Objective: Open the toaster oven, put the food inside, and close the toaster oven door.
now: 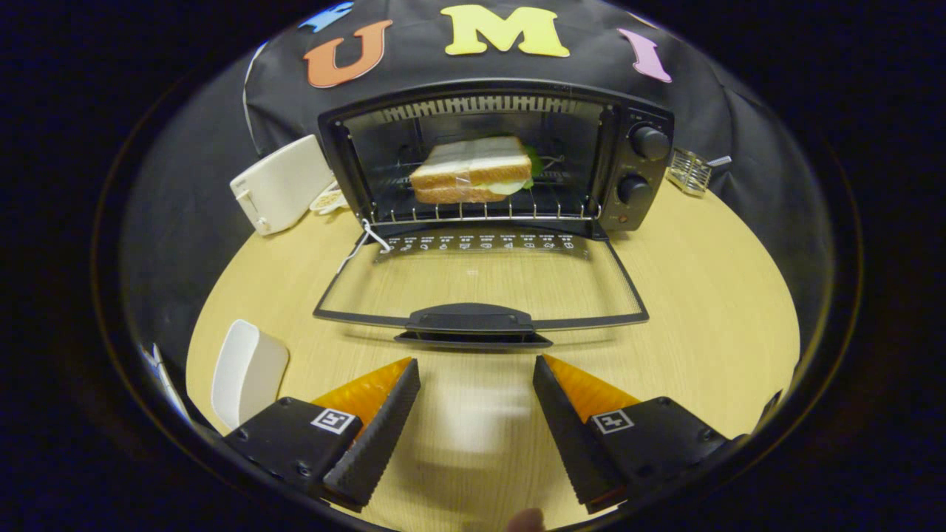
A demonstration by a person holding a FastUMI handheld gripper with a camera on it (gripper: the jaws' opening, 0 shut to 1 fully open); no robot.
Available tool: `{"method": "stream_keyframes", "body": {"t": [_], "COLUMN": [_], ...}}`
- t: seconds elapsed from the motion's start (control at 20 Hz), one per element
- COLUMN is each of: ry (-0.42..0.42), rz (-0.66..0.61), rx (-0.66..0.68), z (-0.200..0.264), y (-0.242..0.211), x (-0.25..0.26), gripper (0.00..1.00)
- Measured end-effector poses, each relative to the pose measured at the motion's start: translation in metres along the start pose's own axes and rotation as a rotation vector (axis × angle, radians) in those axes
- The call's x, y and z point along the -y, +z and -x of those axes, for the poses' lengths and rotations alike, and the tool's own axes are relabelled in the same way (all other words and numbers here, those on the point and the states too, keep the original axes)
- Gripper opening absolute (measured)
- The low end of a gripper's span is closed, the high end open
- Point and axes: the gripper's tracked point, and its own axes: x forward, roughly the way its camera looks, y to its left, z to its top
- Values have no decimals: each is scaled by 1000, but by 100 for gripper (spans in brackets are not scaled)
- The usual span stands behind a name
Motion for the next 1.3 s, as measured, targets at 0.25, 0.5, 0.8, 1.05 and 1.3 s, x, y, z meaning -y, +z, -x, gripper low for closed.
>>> {"method": "stream_keyframes", "body": {"t": [0.25,0.5,0.8,1.05,1.3], "ry": [-39,-40,-27,-38,2], "rz": [-29,-30,-37,8,23], "rx": [-4,12,119,245,396], "z": [-14,-7,33,63,126], "y": [-2,5,41,96,174], "x": [8,4,1,2,-10], "gripper": [100,100,100,100,100]}}
